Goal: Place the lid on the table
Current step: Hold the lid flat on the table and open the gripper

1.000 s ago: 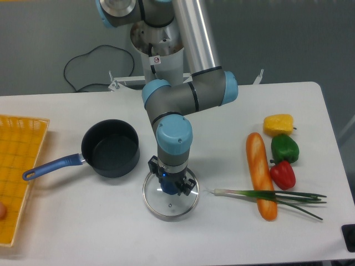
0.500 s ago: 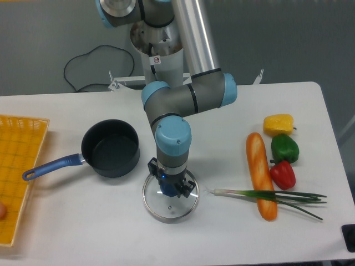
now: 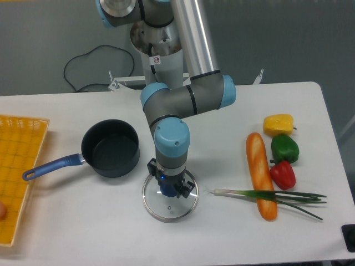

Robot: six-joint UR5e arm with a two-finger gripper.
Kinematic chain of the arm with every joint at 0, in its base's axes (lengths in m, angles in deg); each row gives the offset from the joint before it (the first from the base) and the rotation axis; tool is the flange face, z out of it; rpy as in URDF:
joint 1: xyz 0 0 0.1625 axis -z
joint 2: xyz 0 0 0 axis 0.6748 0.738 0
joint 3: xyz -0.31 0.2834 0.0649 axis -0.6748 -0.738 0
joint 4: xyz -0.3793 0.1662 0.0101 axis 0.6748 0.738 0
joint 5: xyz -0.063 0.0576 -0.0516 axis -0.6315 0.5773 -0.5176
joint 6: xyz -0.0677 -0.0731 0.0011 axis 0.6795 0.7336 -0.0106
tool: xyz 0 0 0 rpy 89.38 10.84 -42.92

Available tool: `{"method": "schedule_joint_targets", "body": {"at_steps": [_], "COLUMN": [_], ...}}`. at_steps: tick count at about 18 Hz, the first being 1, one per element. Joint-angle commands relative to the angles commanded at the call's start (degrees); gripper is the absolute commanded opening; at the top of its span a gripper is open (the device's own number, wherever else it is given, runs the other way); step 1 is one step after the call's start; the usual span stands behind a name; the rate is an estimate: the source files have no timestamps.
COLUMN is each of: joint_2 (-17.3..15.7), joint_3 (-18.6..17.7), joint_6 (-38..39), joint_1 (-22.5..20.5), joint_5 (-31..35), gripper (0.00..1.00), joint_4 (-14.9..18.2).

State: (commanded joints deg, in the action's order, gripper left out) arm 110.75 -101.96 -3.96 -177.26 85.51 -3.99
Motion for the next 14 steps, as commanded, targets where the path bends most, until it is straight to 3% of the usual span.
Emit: {"method": "schedule_joint_targets", "body": {"at_steps": [11,14], "joint_2": [0.3,0.3], "joint_3": [0.0,0.0], "joint_6": [0.0,0.0], "joint_1": [0.0,0.1], "joint_5": [0.0,0.0], "gripper": [0.39,0.44], "joint_4": [0.0,0.0]}}
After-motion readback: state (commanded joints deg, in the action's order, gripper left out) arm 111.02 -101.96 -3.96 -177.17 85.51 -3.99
